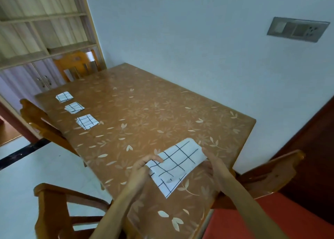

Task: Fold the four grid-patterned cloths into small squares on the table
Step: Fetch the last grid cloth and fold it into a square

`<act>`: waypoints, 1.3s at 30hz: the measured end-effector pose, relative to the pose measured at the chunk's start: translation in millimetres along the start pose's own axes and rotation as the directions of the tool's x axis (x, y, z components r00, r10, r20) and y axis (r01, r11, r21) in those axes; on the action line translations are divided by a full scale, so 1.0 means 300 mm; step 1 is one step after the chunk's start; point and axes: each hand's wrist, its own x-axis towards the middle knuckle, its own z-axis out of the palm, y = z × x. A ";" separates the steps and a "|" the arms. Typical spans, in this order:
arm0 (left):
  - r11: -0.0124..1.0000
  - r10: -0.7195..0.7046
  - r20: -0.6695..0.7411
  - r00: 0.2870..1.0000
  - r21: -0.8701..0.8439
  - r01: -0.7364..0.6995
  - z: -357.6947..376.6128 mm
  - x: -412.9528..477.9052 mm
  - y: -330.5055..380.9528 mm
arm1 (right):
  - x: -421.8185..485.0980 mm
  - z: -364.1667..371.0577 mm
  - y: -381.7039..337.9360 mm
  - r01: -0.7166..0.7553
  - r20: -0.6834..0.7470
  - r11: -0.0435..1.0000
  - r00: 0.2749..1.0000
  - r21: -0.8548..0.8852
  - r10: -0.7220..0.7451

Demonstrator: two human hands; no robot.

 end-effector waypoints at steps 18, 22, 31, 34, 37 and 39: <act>0.827 -0.006 0.399 0.917 -0.513 0.229 -0.021 -0.037 0.016 | -0.009 0.108 0.058 -0.108 0.293 0.989 0.953 0.106 0.073; 0.852 -0.069 0.361 0.930 -0.464 0.243 -0.004 -0.053 0.042 | -0.005 0.121 0.088 -0.271 0.359 0.942 0.914 0.197 0.188; 0.978 -0.200 0.138 0.970 -0.032 0.206 -0.012 -0.045 -0.013 | -0.027 0.102 0.061 0.009 0.253 1.000 0.967 -0.026 -0.002; 0.971 -0.239 0.096 0.966 0.034 0.237 0.010 -0.028 -0.048 | -0.033 0.108 0.073 0.087 0.198 0.981 0.979 -0.175 -0.051; 0.964 -0.264 0.014 0.964 -0.008 0.264 0.036 -0.019 -0.094 | -0.041 0.127 0.091 0.082 0.099 0.964 0.993 -0.253 -0.059; 0.970 -0.243 -0.033 0.969 0.018 0.244 0.041 -0.019 -0.121 | -0.035 0.138 0.113 0.070 0.048 0.961 0.997 -0.266 -0.059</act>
